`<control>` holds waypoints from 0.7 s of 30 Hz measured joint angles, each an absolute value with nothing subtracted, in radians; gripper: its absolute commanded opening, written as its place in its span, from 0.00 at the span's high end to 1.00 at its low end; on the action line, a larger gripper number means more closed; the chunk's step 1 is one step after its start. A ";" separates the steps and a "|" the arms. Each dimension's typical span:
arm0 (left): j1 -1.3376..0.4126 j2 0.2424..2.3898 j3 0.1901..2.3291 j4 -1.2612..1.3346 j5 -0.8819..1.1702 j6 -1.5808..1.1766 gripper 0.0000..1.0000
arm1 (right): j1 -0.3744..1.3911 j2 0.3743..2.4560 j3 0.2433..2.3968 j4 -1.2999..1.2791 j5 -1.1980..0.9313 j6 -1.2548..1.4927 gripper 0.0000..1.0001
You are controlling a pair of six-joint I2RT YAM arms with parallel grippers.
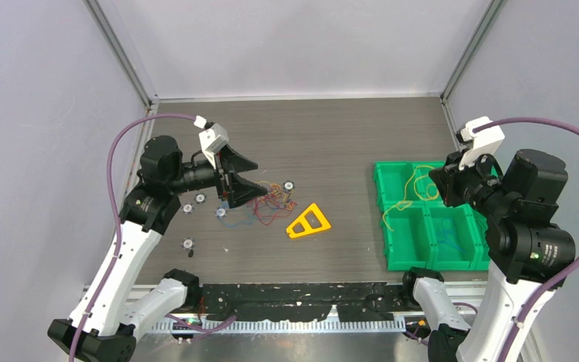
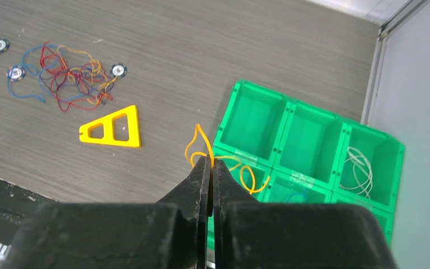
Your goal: Untangle the cables
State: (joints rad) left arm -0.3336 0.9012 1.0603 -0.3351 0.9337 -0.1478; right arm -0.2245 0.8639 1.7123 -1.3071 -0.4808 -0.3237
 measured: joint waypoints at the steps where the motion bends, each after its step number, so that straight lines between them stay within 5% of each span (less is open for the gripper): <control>1: -0.334 0.901 1.060 -0.335 0.934 -0.148 0.20 | -0.224 0.862 1.694 -1.304 -0.480 -0.324 0.95; 21: -0.334 0.922 1.060 -0.345 0.925 -0.146 0.20 | -0.224 0.819 1.478 -1.286 -0.394 -0.368 0.95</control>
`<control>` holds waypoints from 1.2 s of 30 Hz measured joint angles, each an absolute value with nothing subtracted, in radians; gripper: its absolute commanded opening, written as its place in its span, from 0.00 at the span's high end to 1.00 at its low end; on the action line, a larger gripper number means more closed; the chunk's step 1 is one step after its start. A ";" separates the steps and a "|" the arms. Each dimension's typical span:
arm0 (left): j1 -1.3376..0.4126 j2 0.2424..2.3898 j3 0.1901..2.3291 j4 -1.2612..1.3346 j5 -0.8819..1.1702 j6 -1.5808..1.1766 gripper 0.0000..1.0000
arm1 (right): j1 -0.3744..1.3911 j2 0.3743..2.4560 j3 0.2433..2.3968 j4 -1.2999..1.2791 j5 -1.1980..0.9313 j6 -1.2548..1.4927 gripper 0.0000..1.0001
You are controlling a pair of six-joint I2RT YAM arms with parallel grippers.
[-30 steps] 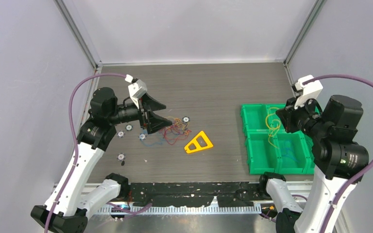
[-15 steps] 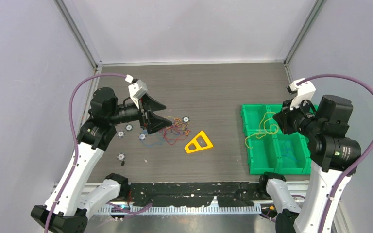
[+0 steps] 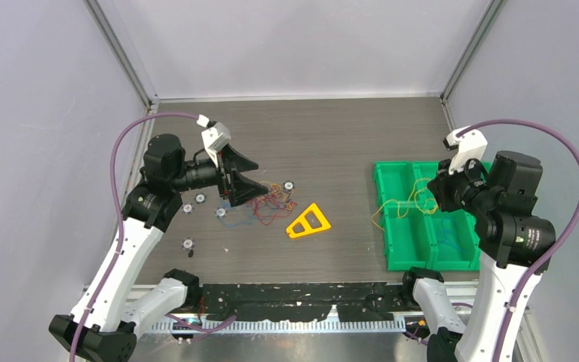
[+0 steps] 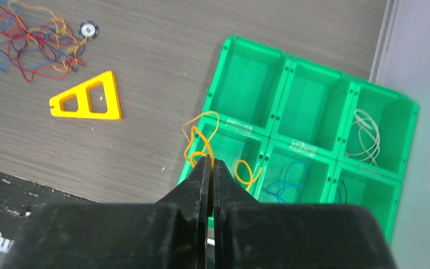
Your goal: Untangle the cables
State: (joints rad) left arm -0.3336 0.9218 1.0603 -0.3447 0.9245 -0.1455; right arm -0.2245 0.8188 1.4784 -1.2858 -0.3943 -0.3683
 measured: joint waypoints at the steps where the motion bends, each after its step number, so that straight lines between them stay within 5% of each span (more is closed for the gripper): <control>1: -0.334 0.922 1.060 -0.345 0.925 -0.146 0.20 | -0.224 0.827 1.501 -1.295 -0.397 -0.368 0.94; 11: -0.334 0.924 1.060 -0.344 0.925 -0.149 0.20 | -0.224 0.871 1.808 -1.327 -0.447 -0.329 0.95; 26: -0.334 0.928 1.060 -0.344 0.925 -0.149 0.20 | -0.224 0.923 1.844 -1.360 -0.490 -0.284 0.95; 36: -0.334 0.939 1.062 -0.343 0.925 -0.149 0.20 | -0.224 0.874 1.477 -1.213 -0.674 -0.171 0.95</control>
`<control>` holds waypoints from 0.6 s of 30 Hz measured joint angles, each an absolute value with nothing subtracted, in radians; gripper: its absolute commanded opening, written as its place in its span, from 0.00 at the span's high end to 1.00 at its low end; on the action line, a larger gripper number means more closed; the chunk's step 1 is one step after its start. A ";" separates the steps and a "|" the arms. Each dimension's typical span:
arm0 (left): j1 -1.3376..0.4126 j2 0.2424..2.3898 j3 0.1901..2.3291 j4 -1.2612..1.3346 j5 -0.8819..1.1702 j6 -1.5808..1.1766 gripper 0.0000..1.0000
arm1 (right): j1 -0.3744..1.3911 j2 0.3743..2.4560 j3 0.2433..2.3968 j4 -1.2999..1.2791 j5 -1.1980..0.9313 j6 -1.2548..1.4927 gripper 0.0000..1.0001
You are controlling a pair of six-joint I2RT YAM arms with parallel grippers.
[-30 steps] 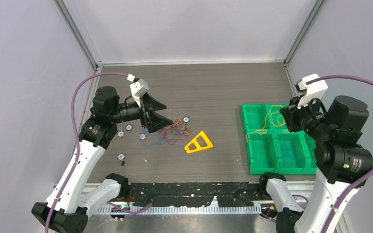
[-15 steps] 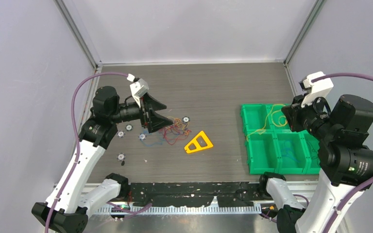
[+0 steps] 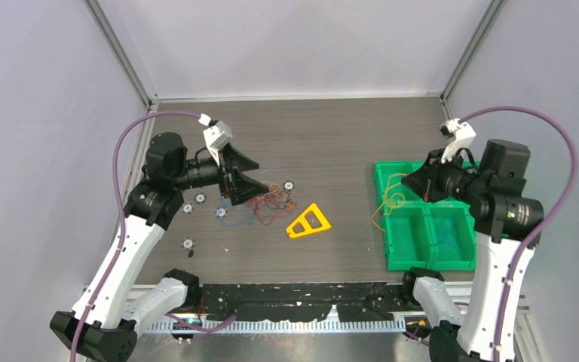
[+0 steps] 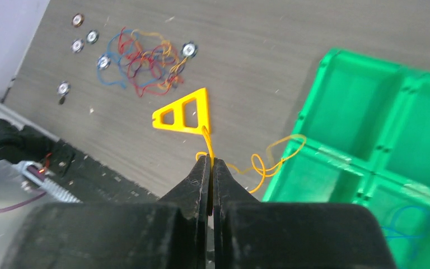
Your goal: Untangle the cables
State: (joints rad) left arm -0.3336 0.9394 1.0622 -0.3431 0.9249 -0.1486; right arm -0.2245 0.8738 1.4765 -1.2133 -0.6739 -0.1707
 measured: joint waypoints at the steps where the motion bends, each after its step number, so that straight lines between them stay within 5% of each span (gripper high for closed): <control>1: -0.334 0.939 1.062 -0.344 0.925 -0.148 0.20 | -0.221 0.875 1.436 -1.210 -0.691 -0.161 0.95; 9: -0.334 0.937 1.062 -0.345 0.923 -0.149 0.20 | -0.204 0.905 1.409 -1.162 -0.862 -0.085 0.95; 18: -0.334 0.937 1.064 -0.350 0.922 -0.149 0.20 | -0.202 0.971 1.723 -1.178 -0.930 -0.055 0.95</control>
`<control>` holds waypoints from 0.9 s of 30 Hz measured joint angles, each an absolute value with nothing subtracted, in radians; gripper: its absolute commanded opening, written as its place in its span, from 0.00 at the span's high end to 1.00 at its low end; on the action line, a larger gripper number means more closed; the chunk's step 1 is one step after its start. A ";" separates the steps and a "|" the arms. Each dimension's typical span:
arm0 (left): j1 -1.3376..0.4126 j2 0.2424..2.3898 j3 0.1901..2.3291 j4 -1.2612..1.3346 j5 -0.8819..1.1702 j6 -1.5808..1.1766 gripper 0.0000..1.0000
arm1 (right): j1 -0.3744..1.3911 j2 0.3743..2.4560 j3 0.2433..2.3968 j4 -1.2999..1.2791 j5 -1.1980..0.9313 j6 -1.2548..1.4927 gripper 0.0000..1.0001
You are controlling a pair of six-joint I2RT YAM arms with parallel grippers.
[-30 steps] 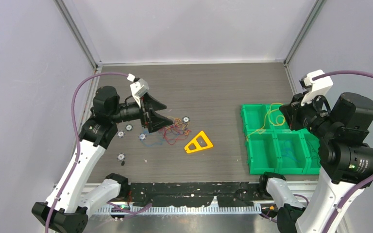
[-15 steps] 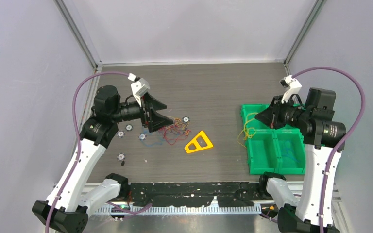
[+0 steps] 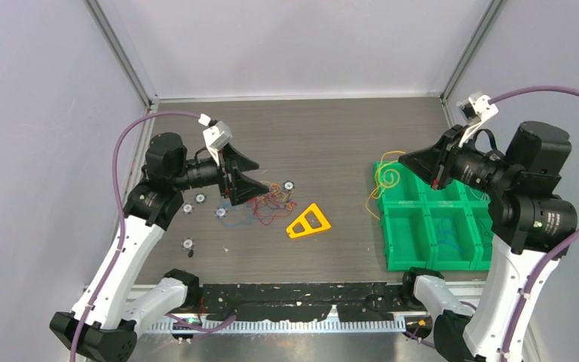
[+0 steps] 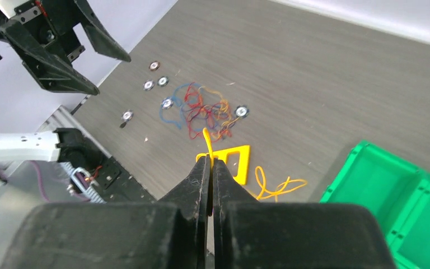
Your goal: Untangle the cables
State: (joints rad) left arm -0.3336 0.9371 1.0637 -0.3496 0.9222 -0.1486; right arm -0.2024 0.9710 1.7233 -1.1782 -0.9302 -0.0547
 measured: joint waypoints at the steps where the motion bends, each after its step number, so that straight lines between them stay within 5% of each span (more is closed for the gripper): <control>1: -0.334 0.937 1.064 -0.350 0.922 -0.149 0.20 | -0.202 0.978 1.755 -1.193 -0.917 -0.072 0.95; 14: -0.334 0.937 1.064 -0.358 0.916 -0.145 0.20 | -0.200 1.056 1.898 -1.433 -0.622 -0.343 0.95; 27: -0.334 0.935 1.064 -0.367 0.916 -0.141 0.20 | -0.200 0.947 1.379 -1.375 -0.503 -0.473 0.95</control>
State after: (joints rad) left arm -0.3336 0.9352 1.0637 -0.3672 0.9157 -0.1413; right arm -0.2001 0.9470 1.3788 -1.3750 -0.5030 -0.4728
